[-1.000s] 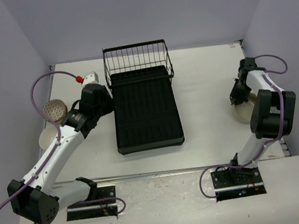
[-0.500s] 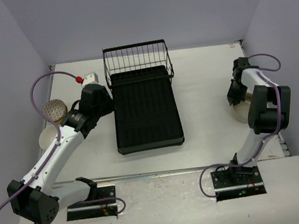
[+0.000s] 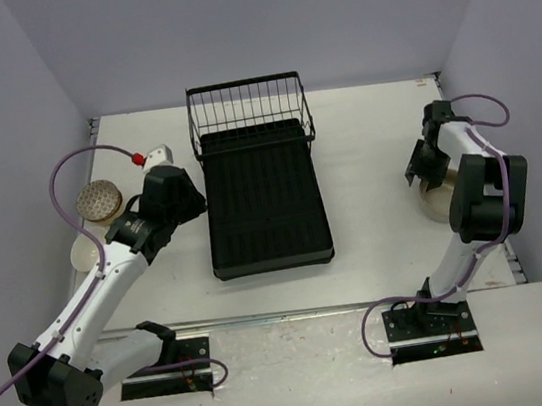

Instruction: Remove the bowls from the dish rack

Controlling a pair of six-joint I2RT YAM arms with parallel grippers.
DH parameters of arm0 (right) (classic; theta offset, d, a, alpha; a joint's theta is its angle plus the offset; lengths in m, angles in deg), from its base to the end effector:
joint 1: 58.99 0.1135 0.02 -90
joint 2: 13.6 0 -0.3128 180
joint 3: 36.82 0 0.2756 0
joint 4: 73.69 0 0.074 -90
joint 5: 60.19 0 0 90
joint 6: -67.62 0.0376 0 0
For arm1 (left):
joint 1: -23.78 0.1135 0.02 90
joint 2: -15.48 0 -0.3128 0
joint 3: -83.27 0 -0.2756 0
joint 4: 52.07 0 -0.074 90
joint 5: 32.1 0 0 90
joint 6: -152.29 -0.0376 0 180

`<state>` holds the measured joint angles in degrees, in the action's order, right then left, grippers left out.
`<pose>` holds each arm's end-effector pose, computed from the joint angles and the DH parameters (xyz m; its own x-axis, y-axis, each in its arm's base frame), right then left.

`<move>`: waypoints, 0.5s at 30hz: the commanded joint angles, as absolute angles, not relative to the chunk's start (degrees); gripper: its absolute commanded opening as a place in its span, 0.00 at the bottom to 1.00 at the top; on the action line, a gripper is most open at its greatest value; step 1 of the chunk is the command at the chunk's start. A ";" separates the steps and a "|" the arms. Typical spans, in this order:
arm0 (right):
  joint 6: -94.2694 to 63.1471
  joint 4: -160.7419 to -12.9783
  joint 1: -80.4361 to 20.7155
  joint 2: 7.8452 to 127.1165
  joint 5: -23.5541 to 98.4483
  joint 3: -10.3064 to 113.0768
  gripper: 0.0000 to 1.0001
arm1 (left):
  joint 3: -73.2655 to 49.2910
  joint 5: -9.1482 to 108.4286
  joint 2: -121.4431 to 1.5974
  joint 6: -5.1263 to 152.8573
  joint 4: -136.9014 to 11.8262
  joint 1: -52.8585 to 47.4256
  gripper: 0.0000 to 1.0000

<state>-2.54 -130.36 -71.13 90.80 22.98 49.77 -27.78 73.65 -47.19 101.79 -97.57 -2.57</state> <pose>0.3803 -0.0864 0.2249 -0.8046 0.5178 -0.2906 0.5454 0.8380 -0.0170 0.2157 -0.0955 0.3519 -0.5891 -0.3914 -0.7070 -0.1762 0.9160 -0.3603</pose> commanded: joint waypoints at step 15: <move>-0.32 -130.04 -65.86 69.21 30.86 47.12 0.57 | -34.67 72.76 -38.22 102.28 -101.64 -2.14 0.40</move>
